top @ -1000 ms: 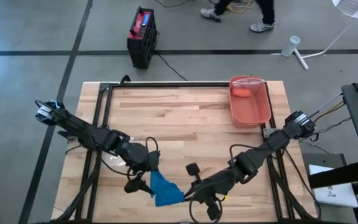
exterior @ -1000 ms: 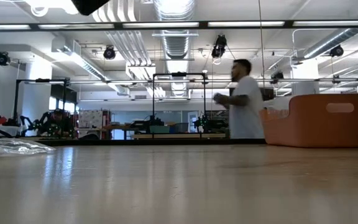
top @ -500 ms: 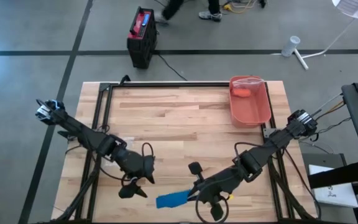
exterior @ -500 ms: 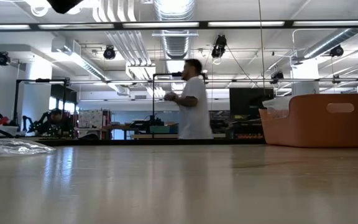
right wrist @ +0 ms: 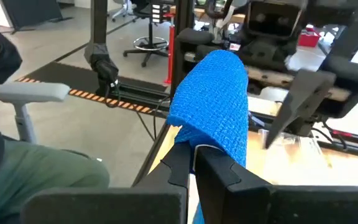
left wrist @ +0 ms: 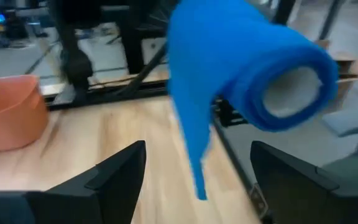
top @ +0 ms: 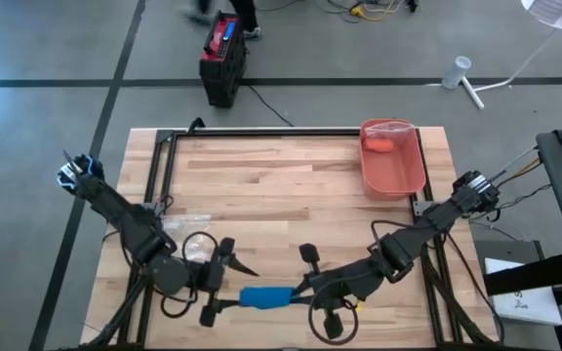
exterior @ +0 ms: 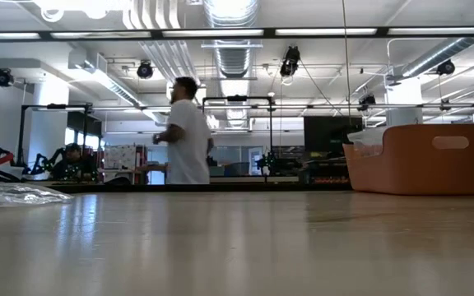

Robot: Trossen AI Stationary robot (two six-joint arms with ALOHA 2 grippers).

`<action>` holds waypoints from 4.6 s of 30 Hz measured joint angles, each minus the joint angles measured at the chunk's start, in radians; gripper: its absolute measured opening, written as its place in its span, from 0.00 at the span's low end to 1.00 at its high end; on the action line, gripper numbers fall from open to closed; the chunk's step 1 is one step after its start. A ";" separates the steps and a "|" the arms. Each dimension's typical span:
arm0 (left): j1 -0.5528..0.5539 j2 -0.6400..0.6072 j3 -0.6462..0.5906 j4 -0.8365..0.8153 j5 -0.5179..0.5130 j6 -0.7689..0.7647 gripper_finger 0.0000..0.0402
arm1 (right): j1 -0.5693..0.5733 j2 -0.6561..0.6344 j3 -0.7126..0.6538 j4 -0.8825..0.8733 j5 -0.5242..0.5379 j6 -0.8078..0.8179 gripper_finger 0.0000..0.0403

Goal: Roll bandage
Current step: Roll the blue bandage

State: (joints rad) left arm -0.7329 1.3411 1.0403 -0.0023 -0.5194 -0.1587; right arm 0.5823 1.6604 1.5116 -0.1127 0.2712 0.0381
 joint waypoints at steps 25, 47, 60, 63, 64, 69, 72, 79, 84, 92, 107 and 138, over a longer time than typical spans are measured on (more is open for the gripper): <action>0.077 0.001 -0.310 0.807 0.011 0.244 0.51 | -0.033 -0.002 0.000 0.104 0.069 -0.073 0.02; 0.111 -0.026 0.015 0.303 -0.310 0.591 0.00 | -0.037 0.038 -0.010 0.122 -0.077 0.012 0.02; 0.107 -0.030 0.369 -0.159 -0.324 0.595 0.00 | -0.038 0.056 -0.081 0.132 -0.026 0.035 0.02; 0.106 -0.024 0.400 -0.157 -0.237 0.584 0.00 | -0.042 0.056 -0.091 0.135 0.060 0.087 0.02; 0.102 -0.022 0.408 -0.157 -0.189 0.576 0.00 | -0.046 0.056 -0.097 0.130 0.086 0.110 0.02; 0.059 -0.001 0.438 -0.137 0.013 0.562 0.00 | -0.081 0.056 -0.125 0.127 0.122 0.243 0.02; 0.021 0.007 0.439 -0.120 0.028 0.582 0.00 | -0.106 0.056 -0.135 0.129 0.123 0.338 0.02; -0.051 0.036 0.438 -0.133 0.029 0.595 0.00 | -0.141 0.056 -0.138 0.128 0.205 0.472 0.02; -0.105 0.059 0.437 -0.188 0.029 0.567 0.00 | -0.148 0.049 -0.138 0.157 0.226 0.485 0.02; -0.181 0.077 0.410 -0.223 -0.019 0.471 0.00 | -0.154 -0.013 -0.138 0.184 0.227 0.446 0.02; -0.088 0.054 0.401 -0.084 -0.228 0.535 0.00 | -0.117 0.078 -0.138 0.169 0.132 0.069 0.02; 0.174 -0.032 0.202 -0.344 -0.079 0.091 0.00 | 0.049 0.027 -0.048 0.181 0.095 -0.221 0.02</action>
State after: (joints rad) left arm -0.5592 1.3087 1.2420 -0.3466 -0.5988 -0.0676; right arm 0.6314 1.6874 1.4636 0.0688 0.3661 -0.1826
